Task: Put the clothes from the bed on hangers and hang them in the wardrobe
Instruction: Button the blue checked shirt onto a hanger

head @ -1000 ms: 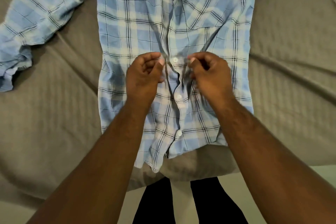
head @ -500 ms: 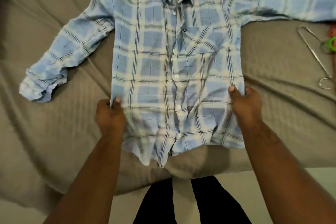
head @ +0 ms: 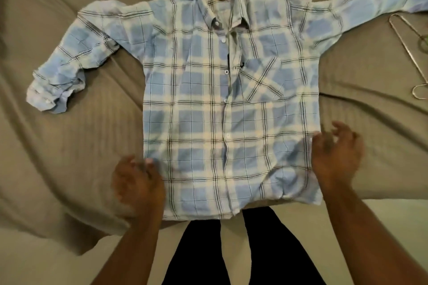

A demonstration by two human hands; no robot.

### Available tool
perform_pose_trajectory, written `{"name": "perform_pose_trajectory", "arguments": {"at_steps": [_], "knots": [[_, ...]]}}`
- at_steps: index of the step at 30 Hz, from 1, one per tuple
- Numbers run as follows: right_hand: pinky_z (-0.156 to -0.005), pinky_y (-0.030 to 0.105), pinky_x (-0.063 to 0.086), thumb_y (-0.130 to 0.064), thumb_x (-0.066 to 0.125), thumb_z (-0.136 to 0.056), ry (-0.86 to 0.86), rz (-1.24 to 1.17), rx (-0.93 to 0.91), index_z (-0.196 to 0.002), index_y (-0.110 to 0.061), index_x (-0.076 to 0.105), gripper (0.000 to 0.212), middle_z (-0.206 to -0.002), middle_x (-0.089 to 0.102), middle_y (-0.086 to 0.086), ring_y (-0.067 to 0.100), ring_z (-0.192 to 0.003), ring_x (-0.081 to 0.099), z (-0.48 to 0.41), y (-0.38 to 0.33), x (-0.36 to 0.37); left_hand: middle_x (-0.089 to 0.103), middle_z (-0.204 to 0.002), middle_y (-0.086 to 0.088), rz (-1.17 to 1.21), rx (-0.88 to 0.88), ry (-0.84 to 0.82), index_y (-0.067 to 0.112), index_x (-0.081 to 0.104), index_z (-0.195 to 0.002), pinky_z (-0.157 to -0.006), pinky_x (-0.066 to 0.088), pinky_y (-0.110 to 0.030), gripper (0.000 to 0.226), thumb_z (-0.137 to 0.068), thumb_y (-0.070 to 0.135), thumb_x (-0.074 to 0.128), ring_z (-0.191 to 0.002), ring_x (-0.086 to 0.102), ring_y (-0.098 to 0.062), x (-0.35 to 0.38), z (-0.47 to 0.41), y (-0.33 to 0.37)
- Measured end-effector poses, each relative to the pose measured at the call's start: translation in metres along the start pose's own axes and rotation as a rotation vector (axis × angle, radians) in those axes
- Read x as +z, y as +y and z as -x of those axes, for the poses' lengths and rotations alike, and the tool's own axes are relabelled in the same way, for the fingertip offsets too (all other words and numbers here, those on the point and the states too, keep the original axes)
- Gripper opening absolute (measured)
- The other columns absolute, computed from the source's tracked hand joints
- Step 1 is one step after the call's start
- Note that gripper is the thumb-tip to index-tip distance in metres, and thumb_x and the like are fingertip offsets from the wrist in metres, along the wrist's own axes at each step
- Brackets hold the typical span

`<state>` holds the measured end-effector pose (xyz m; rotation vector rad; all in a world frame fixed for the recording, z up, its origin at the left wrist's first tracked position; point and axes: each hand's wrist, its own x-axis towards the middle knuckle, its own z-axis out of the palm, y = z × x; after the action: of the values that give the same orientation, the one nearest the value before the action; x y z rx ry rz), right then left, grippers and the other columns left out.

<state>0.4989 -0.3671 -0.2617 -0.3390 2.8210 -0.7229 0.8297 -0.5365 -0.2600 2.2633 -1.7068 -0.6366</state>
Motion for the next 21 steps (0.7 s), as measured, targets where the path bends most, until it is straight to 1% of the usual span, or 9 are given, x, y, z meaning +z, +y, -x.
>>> {"name": "perform_pose_trajectory", "arguments": {"at_steps": [2, 4, 6, 8, 11, 14, 17, 18, 21], "knots": [[-0.080, 0.015, 0.042, -0.026, 0.064, -0.092, -0.049, -0.142, -0.072, -0.120, -0.019, 0.063, 0.029, -0.102, 0.066, 0.001, 0.011, -0.088, 0.061, -0.008, -0.039, 0.004, 0.060, -0.113, -0.007, 0.104, 0.189, 0.028, 0.011, 0.053, -0.123, -0.090, 0.049, -0.043, 0.033, -0.092, 0.021, 0.061, -0.101, 0.058, -0.024, 0.016, -0.011, 0.024], [-0.068, 0.005, 0.041, -0.025, 0.065, -0.094, -0.227, -0.206, -0.122, -0.104, -0.020, 0.071, 0.012, -0.084, 0.067, -0.011, -0.008, -0.070, 0.060, -0.012, -0.083, 0.018, 0.063, -0.106, -0.001, 0.295, 0.285, -0.138, 0.015, 0.059, -0.116, -0.084, 0.053, -0.032, 0.023, -0.094, 0.013, 0.061, -0.090, 0.060, -0.008, 0.029, -0.019, 0.064], [-0.065, 0.010, 0.047, -0.031, 0.067, -0.094, -0.406, -0.217, -0.186, -0.088, -0.019, 0.073, 0.014, -0.075, 0.067, -0.012, -0.009, -0.063, 0.059, -0.010, -0.121, 0.043, 0.068, -0.099, 0.003, 0.343, 0.397, -0.294, 0.018, 0.064, -0.109, -0.080, 0.056, -0.027, 0.015, -0.095, 0.013, 0.063, -0.085, 0.064, -0.003, 0.047, -0.027, 0.101], [-0.056, 0.014, 0.046, -0.040, 0.072, -0.090, -0.513, -0.231, -0.181, -0.079, -0.016, 0.070, 0.027, -0.069, 0.066, -0.010, -0.004, -0.056, 0.059, -0.005, -0.148, 0.072, 0.071, -0.099, 0.003, 0.339, 0.476, -0.397, 0.018, 0.067, -0.106, -0.081, 0.057, -0.028, 0.012, -0.095, 0.015, 0.065, -0.087, 0.067, -0.008, 0.067, -0.032, 0.130], [-0.063, 0.022, 0.053, -0.041, 0.079, -0.082, -0.548, -0.218, -0.153, -0.078, -0.016, 0.069, 0.027, -0.073, 0.069, -0.005, 0.010, -0.069, 0.066, 0.001, -0.162, 0.105, 0.069, -0.104, -0.006, 0.262, 0.480, -0.497, 0.016, 0.071, -0.105, -0.086, 0.054, -0.031, 0.024, -0.089, 0.003, 0.059, -0.092, 0.067, -0.019, 0.087, -0.032, 0.153], [-0.073, 0.025, 0.054, -0.028, 0.073, -0.087, -0.527, -0.196, -0.133, -0.081, -0.020, 0.073, 0.009, -0.075, 0.069, -0.011, 0.006, -0.074, 0.066, 0.000, -0.152, 0.115, 0.067, -0.096, -0.007, 0.224, 0.489, -0.465, 0.015, 0.073, -0.101, -0.080, 0.053, -0.027, 0.027, -0.085, -0.001, 0.059, -0.086, 0.064, -0.018, 0.096, -0.030, 0.153], [-0.075, 0.021, 0.052, -0.020, 0.070, -0.089, -0.512, -0.306, -0.088, -0.084, -0.021, 0.076, 0.008, -0.074, 0.069, -0.015, -0.002, -0.073, 0.065, 0.003, -0.143, 0.114, 0.066, -0.093, -0.003, 0.241, 0.507, -0.436, 0.016, 0.074, -0.095, -0.072, 0.048, -0.011, 0.018, -0.086, 0.002, 0.068, -0.078, 0.063, -0.010, 0.100, -0.029, 0.149], [-0.075, 0.024, 0.055, -0.020, 0.070, -0.090, -0.517, -0.331, -0.068, -0.085, -0.021, 0.076, 0.008, -0.075, 0.071, -0.013, 0.000, -0.074, 0.067, 0.004, -0.142, 0.113, 0.066, -0.093, -0.001, 0.245, 0.495, -0.425, 0.016, 0.074, -0.094, -0.070, 0.044, -0.006, 0.016, -0.086, 0.003, 0.069, -0.077, 0.062, -0.008, 0.101, -0.030, 0.149], [-0.080, 0.039, 0.061, -0.020, 0.067, -0.088, -0.549, -0.401, 0.021, -0.084, -0.022, 0.074, 0.008, -0.078, 0.074, -0.005, 0.014, -0.077, 0.072, 0.002, -0.141, 0.112, 0.064, -0.092, 0.004, 0.244, 0.456, -0.403, 0.018, 0.074, -0.093, -0.067, 0.040, -0.002, 0.011, -0.088, 0.009, 0.072, -0.073, 0.059, -0.003, 0.104, -0.028, 0.151]]}}
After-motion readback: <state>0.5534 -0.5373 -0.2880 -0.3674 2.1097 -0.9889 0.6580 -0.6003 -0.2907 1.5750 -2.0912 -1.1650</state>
